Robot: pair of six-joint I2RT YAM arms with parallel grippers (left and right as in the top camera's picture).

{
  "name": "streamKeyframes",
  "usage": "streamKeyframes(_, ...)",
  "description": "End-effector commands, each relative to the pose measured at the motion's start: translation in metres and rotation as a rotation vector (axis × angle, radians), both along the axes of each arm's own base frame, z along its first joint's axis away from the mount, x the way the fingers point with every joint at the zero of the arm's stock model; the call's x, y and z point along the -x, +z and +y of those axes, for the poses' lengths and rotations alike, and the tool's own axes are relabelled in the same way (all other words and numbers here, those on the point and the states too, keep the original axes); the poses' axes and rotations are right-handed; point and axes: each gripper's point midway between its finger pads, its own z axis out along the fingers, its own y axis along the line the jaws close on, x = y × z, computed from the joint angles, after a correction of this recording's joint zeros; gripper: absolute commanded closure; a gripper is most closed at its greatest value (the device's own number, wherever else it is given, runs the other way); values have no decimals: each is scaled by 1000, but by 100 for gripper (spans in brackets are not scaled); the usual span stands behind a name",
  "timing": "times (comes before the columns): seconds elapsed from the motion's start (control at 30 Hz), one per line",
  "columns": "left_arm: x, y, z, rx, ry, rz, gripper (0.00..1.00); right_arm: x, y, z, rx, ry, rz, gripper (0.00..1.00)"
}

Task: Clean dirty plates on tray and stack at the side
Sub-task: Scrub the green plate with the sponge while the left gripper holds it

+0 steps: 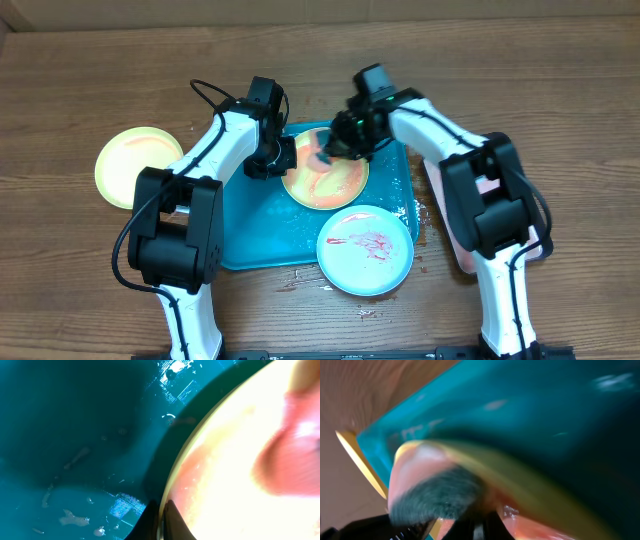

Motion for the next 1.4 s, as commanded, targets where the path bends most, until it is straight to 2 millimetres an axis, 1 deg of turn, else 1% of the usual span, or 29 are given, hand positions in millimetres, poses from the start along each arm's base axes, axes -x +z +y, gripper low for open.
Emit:
streamKeyframes(0.0, 6, 0, 6, -21, 13, 16, 96, -8, -34, -53, 146, -97, 51, 96)
streamKeyframes(0.07, 6, 0, 6, -21, 13, 16, 96, -1, -35, -64, 146, -74, 78, 96)
streamKeyframes(0.1, 6, 0, 7, -21, 14, 16, 96, 9, -33, -68, 121, -19, 101, 96)
streamKeyframes(0.17, 6, 0, 7, -21, 14, 16, 96, 21, -32, -73, 116, 33, 127, 96)
streamKeyframes(0.27, 6, 0, 7, -21, 14, 15, 96, 42, -31, -78, 128, 118, 163, 96)
streamKeyframes(0.37, 6, 0, 7, -21, 14, 15, 96, 61, -30, -73, 137, 195, 194, 96)
streamKeyframes(0.43, 6, 0, 6, -21, 14, 15, 96, 71, -29, -65, 141, 233, 203, 96)
streamKeyframes(0.5, 6, 0, 6, -20, 15, 14, 96, 78, -29, -53, 143, 268, 199, 96)
streamKeyframes(0.73, 5, 1, 6, -16, 25, 14, 96, 93, -28, 5, 102, 357, 132, 96)
streamKeyframes(0.83, 6, 1, 6, -16, 25, 15, 96, 96, -28, 24, 98, 356, 115, 96)
streamKeyframes(0.93, 6, 1, 6, -16, 25, 15, 96, 95, -28, 38, 92, 328, 107, 96)
streamKeyframes(1.07, 6, 1, 5, -15, 24, 16, 96, 85, -27, 46, 80, 280, 88, 96)
streamKeyframes(1.27, 6, 1, 2, 2, 22, 19, 96, 45, -22, 48, 28, 113, 47, 96)
streamKeyframes(1.37, 6, 1, 2, 2, 26, 19, 96, 24, -18, 42, 8, 47, 17, 96)
